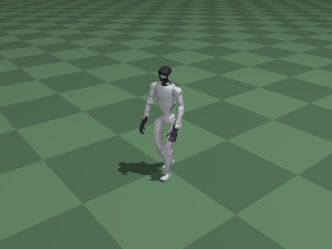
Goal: Walk
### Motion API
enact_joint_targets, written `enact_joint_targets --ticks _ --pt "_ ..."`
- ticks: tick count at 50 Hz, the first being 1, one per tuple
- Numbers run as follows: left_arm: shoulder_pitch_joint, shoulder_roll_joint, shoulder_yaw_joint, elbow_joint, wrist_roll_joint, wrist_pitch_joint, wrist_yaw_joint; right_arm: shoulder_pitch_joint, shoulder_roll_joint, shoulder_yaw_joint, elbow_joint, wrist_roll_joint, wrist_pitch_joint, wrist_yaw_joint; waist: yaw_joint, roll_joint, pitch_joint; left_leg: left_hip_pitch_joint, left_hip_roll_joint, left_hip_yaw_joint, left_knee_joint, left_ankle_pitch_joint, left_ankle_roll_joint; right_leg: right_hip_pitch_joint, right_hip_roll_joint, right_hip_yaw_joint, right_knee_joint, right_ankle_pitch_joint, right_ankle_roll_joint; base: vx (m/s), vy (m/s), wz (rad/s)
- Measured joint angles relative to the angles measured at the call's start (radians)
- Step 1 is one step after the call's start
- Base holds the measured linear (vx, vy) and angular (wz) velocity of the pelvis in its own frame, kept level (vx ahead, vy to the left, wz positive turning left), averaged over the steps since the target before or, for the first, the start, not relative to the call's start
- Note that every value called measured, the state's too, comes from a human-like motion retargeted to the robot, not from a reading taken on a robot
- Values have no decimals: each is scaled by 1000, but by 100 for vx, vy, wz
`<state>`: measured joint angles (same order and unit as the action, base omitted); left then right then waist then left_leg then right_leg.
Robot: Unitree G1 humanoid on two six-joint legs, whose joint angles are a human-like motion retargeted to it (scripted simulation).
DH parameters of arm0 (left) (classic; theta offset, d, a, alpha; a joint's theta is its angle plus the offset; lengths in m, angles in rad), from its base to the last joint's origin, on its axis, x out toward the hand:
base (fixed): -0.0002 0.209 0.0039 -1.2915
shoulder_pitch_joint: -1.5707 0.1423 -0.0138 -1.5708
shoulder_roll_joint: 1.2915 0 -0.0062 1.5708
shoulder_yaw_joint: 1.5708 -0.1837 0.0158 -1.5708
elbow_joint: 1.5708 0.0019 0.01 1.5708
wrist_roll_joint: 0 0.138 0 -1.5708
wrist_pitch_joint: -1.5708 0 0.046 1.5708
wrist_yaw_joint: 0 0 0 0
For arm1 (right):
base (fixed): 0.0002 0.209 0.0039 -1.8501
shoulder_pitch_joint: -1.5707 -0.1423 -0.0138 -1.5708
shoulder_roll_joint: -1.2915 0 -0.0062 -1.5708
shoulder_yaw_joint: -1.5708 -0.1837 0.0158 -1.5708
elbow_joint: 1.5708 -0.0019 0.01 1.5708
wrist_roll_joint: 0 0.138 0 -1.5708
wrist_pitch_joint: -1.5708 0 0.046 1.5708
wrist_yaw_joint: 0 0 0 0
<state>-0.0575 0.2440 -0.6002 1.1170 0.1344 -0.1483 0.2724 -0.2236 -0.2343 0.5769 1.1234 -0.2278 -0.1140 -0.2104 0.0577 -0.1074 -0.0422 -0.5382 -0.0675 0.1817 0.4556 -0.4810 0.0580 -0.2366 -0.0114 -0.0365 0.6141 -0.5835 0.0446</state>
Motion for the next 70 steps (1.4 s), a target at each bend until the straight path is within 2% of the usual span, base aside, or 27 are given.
enact_joint_targets --ticks 6,12,15,18,20,22,24,25,27,30,35,38,42,47,50,53,58,62,65,70 --pt "6 -12 -15 6 11 -3 6 46 16 1 17 -6 0 1 -25 -54 -25 63 -90 9 -9 35 33 -22 -84 37 194 -34 41 0 1 -14" --pt "-9 -6 -27 6 35 -5 30 69 21 4 11 -10 -3 -2 -58 -118 -26 165 -190 27 -64 32 72 -105 -210 49 495 70 109 0 0 -3" --pt "-22 2 -29 8 51 -2 50 69 19 4 -5 -15 -8 -12 -76 -136 -23 218 -220 33 -107 33 83 -177 -274 40 616 86 102 3 1 -24" --pt "-31 8 -25 14 61 4 74 63 17 1 -24 -21 -12 -32 -95 -140 -20 265 -229 34 -144 33 81 -247 -311 26 643 44 78 2 1 -31" --pt "-50 9 -11 20 63 11 86 41 12 -6 -39 -23 -12 -45 -95 -109 -13 319 -202 26 -225 54 73 -282 -282 5 583 21 58 2 1 -47" --pt "-43 5 -8 25 63 15 98 44 12 -10 -47 -27 -13 -61 -108 -114 -12 332 -205 29 -216 44 69 -307 -287 6 516 -12 58 0 0 -28" --pt "-51 4 1 32 64 17 106 34 12 -16 -54 -30 -11 -73 -111 -94 -9 349 -179 23 -220 33 65 -312 -245 3 412 -17 59 0 0 -25" --pt "-46 1 1 35 65 19 109 38 13 -19 -56 -31 -12 -80 -116 -101 -9 349 -185 21 -203 24 65 -318 -244 17 379 -23 66 -1 0 -22" --pt "-62 2 10 44 68 17 109 25 13 -26 -59 -34 -10 -88 -106 -72 -3 350 -145 11 -167 -11 63 -288 -184 15 271 -1 66 -1 0 -32" --pt "-59 -3 14 52 77 15 114 32 16 -27 -61 -44 -12 -102 -99 -81 -2 330 -144 -1 -66 -67 67 -264 -172 32 237 1 69 -4 -1 -26" --pt "-32 -10 14 58 92 4 112 17 13 -13 -62 -82 -15 -124 -63 -47 19 227 -70 -9 245 -170 61 -191 -114 8 202 4 45 -5 -1 -45" --pt "-21 -12 8 55 105 -3 104 -11 5 -2 -66 -107 -15 -143 -31 11 25 131 25 -13 429 -211 58 -148 -32 -13 130 24 21 -5 0 -68" --pt "-2 -16 -5 51 119 -10 104 -37 -6 7 -76 -129 -15 -168 -10 34 17 52 55 -19 450 -220 63 -119 2 -12 79 31 10 -3 1 -58" --pt "25 -18 -27 47 130 -13 119 -50 -6 14 -84 -138 -16 -181 -20 11 -3 36 -17 -37 281 -170 62 -105 -32 5 103 18 24 1 2 -41" --pt "37 -19 -44 49 136 -14 125 -52 -4 19 -87 -137 -17 -174 -37 -13 -16 66 -69 -45 192 -130 66 -107 -65 26 164 1 38 5 3 -36" --pt "32 -17 -60 48 142 -13 142 -37 0 30 -85 -138 -18 -171 -58 -30 -29 83 -102 -41 197 -133 76 -125 -94 43 282 -1 60 5 4 -33" --pt "-12 -7 -79 37 141 -13 179 -18 2 52 -80 -130 -19 -162 -97 -71 -34 161 -167 -15 141 -156 108 -206 -192 43 561 94 95 5 5 -34" --pt "-77 8 -77 35 136 -4 211 -14 8 70 -72 -134 -19 -164 -130 -92 -27 255 -206 -3 31 -146 120 -310 -270 34 709 123 74 3 5 -44" --pt "-120 18 -64 33 133 6 237 -2 13 82 -66 -144 -21 -170 -155 -91 -27 310 -210 3 -22 -147 114 -386 -299 9 706 92 48 1 4 -47" --pt "-190 30 -20 10 117 15 268 14 13 88 -67 -158 -19 -174 -180 -44 -40 399 -176 3 -155 -123 92 -481 -246 -53 479 86 42 1 2 -47"
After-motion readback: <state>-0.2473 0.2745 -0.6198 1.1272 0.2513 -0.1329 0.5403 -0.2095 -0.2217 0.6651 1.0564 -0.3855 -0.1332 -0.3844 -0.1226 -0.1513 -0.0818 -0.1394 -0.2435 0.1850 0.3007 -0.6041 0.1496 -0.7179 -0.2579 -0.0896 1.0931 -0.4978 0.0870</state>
